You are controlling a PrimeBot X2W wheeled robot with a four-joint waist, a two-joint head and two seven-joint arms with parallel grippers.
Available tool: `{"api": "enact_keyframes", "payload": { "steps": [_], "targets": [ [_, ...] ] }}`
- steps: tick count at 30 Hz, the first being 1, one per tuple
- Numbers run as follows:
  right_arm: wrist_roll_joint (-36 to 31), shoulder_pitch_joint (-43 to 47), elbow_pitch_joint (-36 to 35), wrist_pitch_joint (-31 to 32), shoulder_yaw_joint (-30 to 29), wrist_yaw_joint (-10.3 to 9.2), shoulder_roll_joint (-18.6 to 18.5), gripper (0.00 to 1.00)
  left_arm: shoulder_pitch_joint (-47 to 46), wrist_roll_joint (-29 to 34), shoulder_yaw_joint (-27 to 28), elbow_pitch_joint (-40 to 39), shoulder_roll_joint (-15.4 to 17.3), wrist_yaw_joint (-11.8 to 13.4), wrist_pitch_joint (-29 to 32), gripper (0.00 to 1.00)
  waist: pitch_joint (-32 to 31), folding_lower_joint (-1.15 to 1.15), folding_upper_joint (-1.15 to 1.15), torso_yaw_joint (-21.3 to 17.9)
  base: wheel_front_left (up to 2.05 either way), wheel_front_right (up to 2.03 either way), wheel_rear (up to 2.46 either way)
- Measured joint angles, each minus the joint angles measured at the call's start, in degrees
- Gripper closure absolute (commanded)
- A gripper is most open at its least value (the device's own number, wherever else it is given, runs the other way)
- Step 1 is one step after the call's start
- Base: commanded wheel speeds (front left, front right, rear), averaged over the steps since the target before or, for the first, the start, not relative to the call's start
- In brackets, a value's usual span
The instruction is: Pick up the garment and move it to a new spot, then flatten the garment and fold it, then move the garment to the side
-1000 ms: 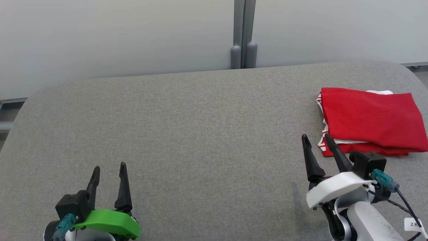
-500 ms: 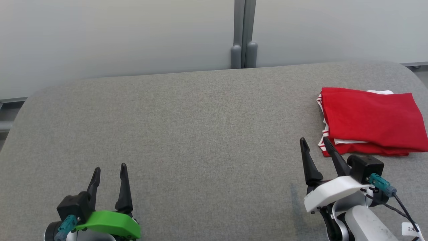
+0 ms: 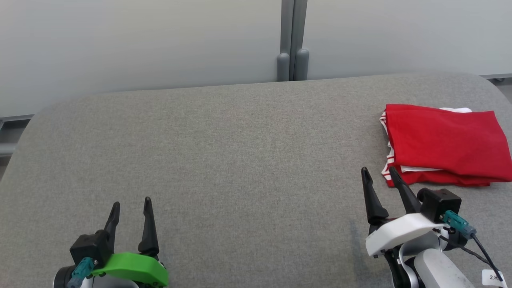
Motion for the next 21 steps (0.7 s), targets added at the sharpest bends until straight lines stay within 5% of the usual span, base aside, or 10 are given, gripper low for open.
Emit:
{"api": "enact_keyframes", "payload": {
  "steps": [12, 13, 21],
  "targets": [
    [-0.96, 0.00, 0.00, 0.00, -0.58, 0.19, 0.23, 0.00, 0.00, 0.13, 0.29, 0.32, -0.45, 0.03, 0.00, 0.00, 0.15, 0.00, 0.00, -0.01, 0.00, 0.00, 0.00],
    [-0.98, 0.00, 0.00, 0.00, -0.62, 0.21, 0.26, 1.00, 0.00, 0.27, 0.27, 0.27, -0.46, 0.03, 0.00, 1.00, 0.17, 0.00, 0.00, -0.01, 0.00, 0.00, 0.00],
    [-0.21, 2.98, 2.99, 0.26, -0.26, 0.18, 0.57, 1.00, 1.91, -0.63, -0.41, 3.83, -1.11, -0.08, 0.44, 1.00, 0.21, 0.00, 0.00, 0.01, 0.00, 0.00, 0.00]
  ]
}}
